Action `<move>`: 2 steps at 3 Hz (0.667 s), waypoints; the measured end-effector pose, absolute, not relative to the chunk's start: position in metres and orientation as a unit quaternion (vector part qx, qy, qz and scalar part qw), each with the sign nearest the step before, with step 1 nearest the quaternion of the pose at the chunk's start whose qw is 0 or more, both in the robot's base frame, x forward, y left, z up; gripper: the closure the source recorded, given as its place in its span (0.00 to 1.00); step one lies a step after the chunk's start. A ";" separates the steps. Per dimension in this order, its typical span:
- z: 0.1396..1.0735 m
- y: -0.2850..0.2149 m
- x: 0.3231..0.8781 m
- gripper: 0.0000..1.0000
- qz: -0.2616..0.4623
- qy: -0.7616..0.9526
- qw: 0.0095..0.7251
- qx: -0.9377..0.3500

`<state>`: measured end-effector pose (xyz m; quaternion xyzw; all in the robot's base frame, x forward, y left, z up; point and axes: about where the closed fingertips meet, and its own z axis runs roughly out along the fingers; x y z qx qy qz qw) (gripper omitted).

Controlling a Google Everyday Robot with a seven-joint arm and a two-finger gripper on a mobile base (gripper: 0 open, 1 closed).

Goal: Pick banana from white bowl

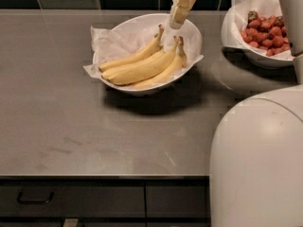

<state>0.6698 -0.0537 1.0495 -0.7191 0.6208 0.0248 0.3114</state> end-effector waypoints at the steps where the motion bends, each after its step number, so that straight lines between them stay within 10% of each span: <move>1: 1.049 -0.053 0.666 0.00 0.048 0.626 0.311 -0.714; 2: 1.046 -0.046 0.668 0.00 0.070 0.625 0.313 -0.711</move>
Offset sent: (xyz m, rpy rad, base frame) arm -0.0141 -0.0126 0.0049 0.0154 0.2318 0.0701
